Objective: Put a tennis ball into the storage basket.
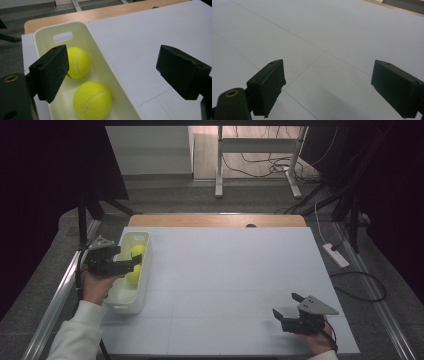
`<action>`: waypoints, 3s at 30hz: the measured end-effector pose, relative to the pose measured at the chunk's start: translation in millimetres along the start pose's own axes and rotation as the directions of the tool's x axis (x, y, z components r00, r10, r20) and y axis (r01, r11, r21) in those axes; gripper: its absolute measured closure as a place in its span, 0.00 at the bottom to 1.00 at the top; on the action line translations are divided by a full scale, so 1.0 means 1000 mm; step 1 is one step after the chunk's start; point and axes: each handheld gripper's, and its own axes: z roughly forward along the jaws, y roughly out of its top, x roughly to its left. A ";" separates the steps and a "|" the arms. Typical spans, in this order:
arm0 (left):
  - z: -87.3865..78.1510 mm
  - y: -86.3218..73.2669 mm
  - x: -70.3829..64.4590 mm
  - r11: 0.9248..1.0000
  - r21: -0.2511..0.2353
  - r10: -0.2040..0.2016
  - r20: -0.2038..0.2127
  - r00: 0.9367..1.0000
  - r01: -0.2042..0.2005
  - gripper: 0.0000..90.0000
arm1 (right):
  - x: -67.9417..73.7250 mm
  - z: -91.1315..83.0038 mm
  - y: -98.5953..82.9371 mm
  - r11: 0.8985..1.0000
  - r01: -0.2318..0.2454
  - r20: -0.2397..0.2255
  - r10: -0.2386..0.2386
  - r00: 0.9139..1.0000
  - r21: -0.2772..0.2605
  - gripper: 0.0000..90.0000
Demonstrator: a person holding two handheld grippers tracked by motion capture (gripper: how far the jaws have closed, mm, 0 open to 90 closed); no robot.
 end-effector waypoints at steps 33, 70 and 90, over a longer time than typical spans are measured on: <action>-0.012 -0.011 -0.063 0.985 -0.119 0.145 0.212 0.966 -0.122 0.15 | 0.001 0.000 0.000 1.000 0.003 0.002 -0.003 1.000 -0.002 0.13; 0.006 -0.081 -0.121 0.968 -0.043 0.247 0.300 0.921 -0.246 0.14 | 0.003 0.000 0.000 1.000 0.004 -0.007 -0.004 1.000 -0.001 0.13; 0.013 -0.127 -0.111 0.966 0.001 0.247 0.291 0.924 -0.258 0.14 | 0.004 0.001 0.000 1.000 0.011 -0.018 -0.011 1.000 0.008 0.13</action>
